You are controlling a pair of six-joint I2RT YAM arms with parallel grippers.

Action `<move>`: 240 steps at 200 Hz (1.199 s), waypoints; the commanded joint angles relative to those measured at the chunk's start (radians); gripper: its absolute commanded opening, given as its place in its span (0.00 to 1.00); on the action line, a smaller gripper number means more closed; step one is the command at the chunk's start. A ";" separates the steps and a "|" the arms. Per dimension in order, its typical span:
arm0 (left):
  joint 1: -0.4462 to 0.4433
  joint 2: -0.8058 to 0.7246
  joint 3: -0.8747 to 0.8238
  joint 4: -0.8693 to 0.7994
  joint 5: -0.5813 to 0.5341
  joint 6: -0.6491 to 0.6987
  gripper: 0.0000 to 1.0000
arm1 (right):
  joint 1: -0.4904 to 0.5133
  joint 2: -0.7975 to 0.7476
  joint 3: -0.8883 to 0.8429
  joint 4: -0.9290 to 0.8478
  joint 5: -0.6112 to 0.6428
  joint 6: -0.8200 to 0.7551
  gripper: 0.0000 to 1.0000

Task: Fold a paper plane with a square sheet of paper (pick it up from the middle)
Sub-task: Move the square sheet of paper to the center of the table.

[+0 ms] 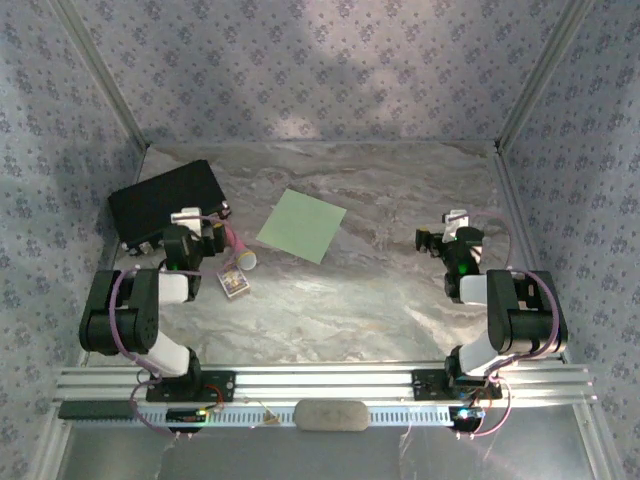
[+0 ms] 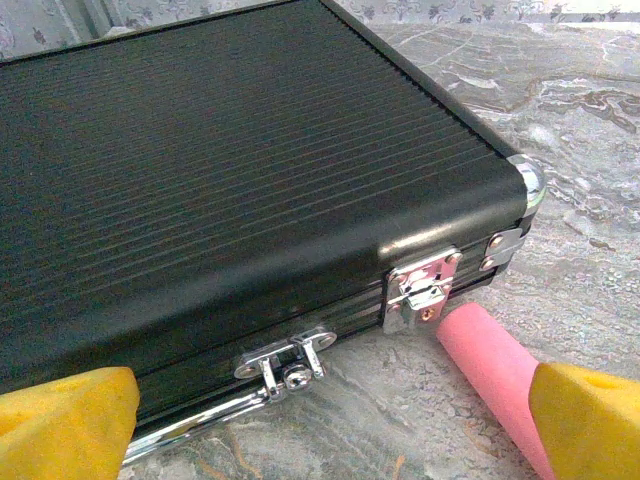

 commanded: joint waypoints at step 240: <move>-0.014 -0.047 -0.075 0.120 0.077 0.053 1.00 | 0.001 -0.001 0.017 -0.009 0.011 0.007 0.99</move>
